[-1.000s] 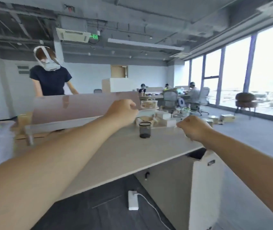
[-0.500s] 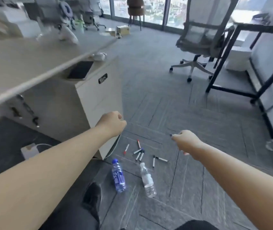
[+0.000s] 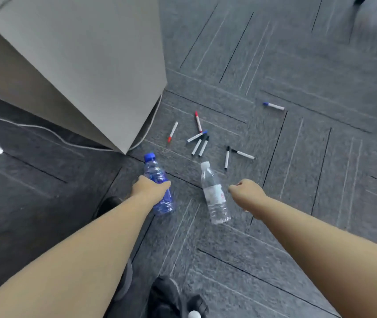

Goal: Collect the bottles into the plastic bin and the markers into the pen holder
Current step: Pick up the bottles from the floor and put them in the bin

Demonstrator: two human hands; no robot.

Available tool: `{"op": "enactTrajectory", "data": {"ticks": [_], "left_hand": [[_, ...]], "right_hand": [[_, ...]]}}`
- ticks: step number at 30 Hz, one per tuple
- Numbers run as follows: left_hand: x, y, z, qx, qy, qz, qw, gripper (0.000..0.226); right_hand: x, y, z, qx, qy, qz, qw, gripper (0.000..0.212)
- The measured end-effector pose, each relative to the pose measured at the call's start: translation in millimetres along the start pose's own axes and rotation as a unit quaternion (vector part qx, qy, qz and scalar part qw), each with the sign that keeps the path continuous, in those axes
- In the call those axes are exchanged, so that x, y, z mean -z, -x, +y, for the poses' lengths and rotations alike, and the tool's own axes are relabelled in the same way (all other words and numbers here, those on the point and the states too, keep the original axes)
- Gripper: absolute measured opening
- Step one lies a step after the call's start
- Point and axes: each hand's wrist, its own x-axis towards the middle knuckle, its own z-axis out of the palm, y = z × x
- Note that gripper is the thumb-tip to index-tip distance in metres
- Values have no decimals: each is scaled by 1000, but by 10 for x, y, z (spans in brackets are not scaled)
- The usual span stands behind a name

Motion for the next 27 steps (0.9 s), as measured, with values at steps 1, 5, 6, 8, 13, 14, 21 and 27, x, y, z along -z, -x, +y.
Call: {"op": "enactTrajectory", "data": {"ticks": [1,5,6,8,13,14,21,27], "left_hand": [[-81,-141,-15,11,23,-10,1000,83],[-319,-566,-139,56,49,-47,996,100],[-378,-642,-195,58,37,-51,996,96],[-490,-766,-306,48,12,-44,998,86],[-593,-905,-418,13,18,-19,1000,74],[-605,-918,-431,12,23,-13,1000,73],[-842,-859,-342,9,6,28,1000,71],[-510,-185,291,-52,66,5,996,68]], "right_hand": [[-86,-109,7,-8,-10,-2,1000,36],[-379,-478,62,-18,-31,4,999,24],[-417,-536,65,-21,-27,2,999,16],[-494,-667,86,-28,-8,-17,999,32],[-820,-941,213,-37,81,-61,994,69],[-920,-977,228,-50,76,-76,993,71],[-1318,-1055,178,-130,-13,-48,990,79],[-237,-651,153,-85,-63,-60,993,51]]}}
